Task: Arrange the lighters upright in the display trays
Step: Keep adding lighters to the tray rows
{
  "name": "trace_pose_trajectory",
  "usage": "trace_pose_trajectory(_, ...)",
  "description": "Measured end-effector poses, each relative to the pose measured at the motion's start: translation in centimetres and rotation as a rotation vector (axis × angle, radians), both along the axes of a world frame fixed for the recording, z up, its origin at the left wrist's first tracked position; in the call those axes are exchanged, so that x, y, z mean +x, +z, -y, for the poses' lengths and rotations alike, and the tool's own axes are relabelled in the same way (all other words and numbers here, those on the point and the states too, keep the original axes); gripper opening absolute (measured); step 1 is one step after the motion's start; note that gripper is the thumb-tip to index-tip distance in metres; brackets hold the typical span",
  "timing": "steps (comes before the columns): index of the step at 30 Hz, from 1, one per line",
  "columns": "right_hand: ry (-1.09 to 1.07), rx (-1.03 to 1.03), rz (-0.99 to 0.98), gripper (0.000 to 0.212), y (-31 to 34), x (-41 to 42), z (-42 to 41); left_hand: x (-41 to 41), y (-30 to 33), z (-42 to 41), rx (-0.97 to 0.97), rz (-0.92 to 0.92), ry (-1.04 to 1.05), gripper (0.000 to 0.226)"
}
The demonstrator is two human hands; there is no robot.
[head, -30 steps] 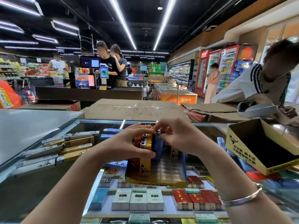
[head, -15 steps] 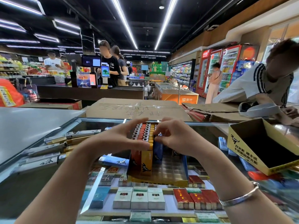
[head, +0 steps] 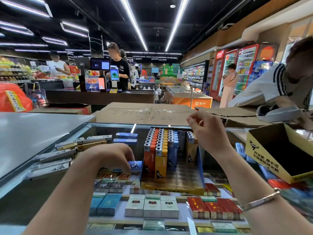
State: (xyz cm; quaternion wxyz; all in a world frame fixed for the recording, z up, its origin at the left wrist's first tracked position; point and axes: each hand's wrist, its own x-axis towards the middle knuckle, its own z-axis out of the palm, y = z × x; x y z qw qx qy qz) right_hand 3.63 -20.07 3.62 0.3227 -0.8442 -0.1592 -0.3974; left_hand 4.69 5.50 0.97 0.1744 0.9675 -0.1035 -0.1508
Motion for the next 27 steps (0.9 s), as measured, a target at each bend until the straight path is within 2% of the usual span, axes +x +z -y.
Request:
trace_pose_trajectory(2, -0.018, 0.000, -0.006, 0.015, -0.2, 0.2, 0.1, 0.6, -0.6, -0.1, -0.050, 0.097, 0.072, 0.018)
trace_pose_trajectory(4, -0.020, -0.007, -0.008, 0.015, -0.3, 0.4, 0.1, 1.4, -1.3, -0.1, -0.101, 0.290, 0.158, 0.016)
trace_pose_trajectory(7, -0.019, -0.018, -0.016, 0.015, -0.5, 0.5, 0.1, 3.0, -2.3, 0.1, -0.073, 0.581, 0.197, 0.018)
trace_pose_trajectory(10, -0.020, -0.036, -0.029, 0.014, -0.7, 0.6, 0.1, 4.4, -3.3, 0.6, 0.034, 0.665, 0.175, 0.022)
trace_pose_trajectory(13, -0.019, -0.026, -0.057, 0.013, -0.9, 0.7, 0.0, 5.8, -3.7, 0.6, 0.139, 0.650, 0.168, 0.021)
trace_pose_trajectory(17, -0.043, -0.029, -0.089, 0.012, -1.0, 0.9, 0.2, 7.4, -3.6, 0.0, 0.141, 0.554, 0.211, 0.018)
trace_pose_trajectory(22, -0.067, -0.050, -0.140, 0.014, -1.3, 1.2, 0.2, 9.0, -3.7, 0.7, 0.044, 0.416, 0.286, 0.063)
trace_pose_trajectory(24, -0.070, -0.055, -0.138, 0.014, -1.4, 1.2, 0.1, 9.6, -3.4, 0.9, 0.025, 0.365, 0.292, 0.070)
trace_pose_trajectory(27, -0.091, -0.075, -0.138, 0.015, -1.5, 1.1, 0.0, 10.7, -3.0, 0.9, 0.103, 0.321, 0.275, 0.071)
